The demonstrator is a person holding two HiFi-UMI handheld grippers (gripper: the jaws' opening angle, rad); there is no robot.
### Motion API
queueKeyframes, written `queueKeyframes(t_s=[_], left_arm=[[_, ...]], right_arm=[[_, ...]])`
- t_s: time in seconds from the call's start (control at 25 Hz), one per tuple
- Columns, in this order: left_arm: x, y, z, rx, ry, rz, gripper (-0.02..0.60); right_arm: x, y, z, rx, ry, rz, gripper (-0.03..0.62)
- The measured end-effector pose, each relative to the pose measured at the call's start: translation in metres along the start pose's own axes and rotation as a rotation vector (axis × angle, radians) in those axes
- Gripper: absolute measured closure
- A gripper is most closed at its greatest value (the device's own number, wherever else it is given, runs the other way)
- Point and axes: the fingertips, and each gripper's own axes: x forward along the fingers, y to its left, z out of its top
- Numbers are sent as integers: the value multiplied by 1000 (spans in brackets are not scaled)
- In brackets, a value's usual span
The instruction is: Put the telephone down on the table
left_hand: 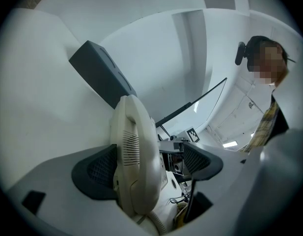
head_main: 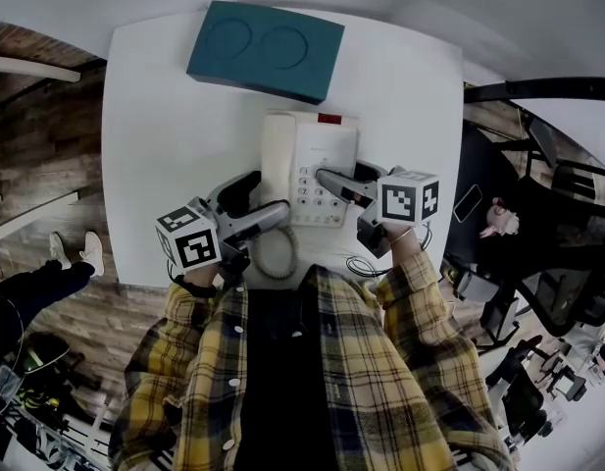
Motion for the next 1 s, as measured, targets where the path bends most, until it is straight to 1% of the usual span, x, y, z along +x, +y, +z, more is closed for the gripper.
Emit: queueKeyframes(t_s=[0.2, 0.32, 0.4, 0.8, 1.0], left_arm=[[0, 1, -1, 5, 2, -1, 147], [-1, 1, -1, 13, 4, 2, 147], [-2, 1, -1, 18, 5, 4, 147], [-3, 1, 4, 52, 0, 22, 147], [-5, -3, 11, 86, -14, 32, 147]], right_arm=[[0, -3, -1, -18, 9, -30, 307], [-2, -5, 0, -69, 13, -91, 306], [-2, -5, 0, -87, 13, -115, 306], [-5, -5, 1, -103, -23, -163, 306], [-14, -4, 2, -175, -51, -221, 307]])
